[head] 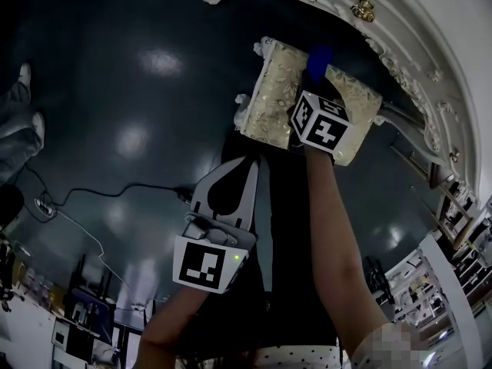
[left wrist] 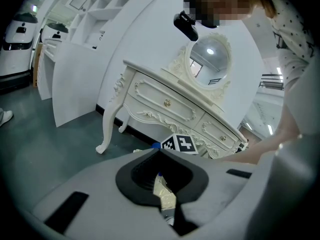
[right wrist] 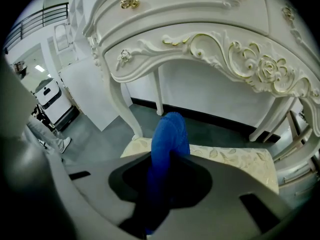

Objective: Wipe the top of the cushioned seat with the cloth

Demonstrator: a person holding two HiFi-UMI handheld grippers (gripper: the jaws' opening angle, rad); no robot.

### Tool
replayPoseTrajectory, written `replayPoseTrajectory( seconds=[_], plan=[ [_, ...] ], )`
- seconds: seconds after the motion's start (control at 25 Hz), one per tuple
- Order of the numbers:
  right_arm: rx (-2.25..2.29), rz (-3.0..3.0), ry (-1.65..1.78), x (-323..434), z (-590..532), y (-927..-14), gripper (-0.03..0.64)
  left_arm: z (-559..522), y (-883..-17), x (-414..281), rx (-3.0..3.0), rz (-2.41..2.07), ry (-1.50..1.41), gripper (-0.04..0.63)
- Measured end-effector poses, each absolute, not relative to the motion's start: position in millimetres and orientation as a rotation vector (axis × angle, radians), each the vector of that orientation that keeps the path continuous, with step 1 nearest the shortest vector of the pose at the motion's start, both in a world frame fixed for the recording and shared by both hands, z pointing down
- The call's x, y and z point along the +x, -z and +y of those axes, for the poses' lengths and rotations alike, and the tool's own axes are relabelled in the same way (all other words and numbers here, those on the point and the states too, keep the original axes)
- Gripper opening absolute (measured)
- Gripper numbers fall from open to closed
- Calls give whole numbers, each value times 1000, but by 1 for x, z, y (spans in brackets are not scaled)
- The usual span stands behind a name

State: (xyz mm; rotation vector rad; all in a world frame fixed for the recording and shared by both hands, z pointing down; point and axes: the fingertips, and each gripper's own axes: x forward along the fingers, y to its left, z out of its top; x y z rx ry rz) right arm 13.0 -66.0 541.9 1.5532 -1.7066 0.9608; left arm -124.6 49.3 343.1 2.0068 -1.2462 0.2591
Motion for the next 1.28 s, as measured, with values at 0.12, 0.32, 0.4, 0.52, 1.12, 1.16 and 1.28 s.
replayPoseTrajectory(
  seconds=[0.12, 0.32, 0.4, 0.52, 1.12, 1.16, 1.28],
  plan=[
    [1539, -1720, -957, 6, -68, -542, 89, 51, -345, -128, 1998, -1255, -257, -3],
    [1527, -1739, -950, -6, -71, -541, 89, 54, -345, -136, 1978, -1271, -241, -3],
    [1519, -1750, -949, -12, -72, -541, 89, 55, -346, -138, 1975, -1275, -243, -3],
    [1501, -1767, -944, -20, -74, -541, 89, 57, -347, -141, 1969, -1282, -244, -3],
    [1425, -1829, -919, -61, -83, -539, 89, 59, -345, -162, 1923, -1331, -204, -3],
    [1417, -1834, -916, -64, -83, -540, 89, 60, -345, -163, 1918, -1332, -203, -3],
    [1386, -1852, -914, -76, -85, -542, 89, 61, -347, -167, 1910, -1340, -205, -3]
  ],
)
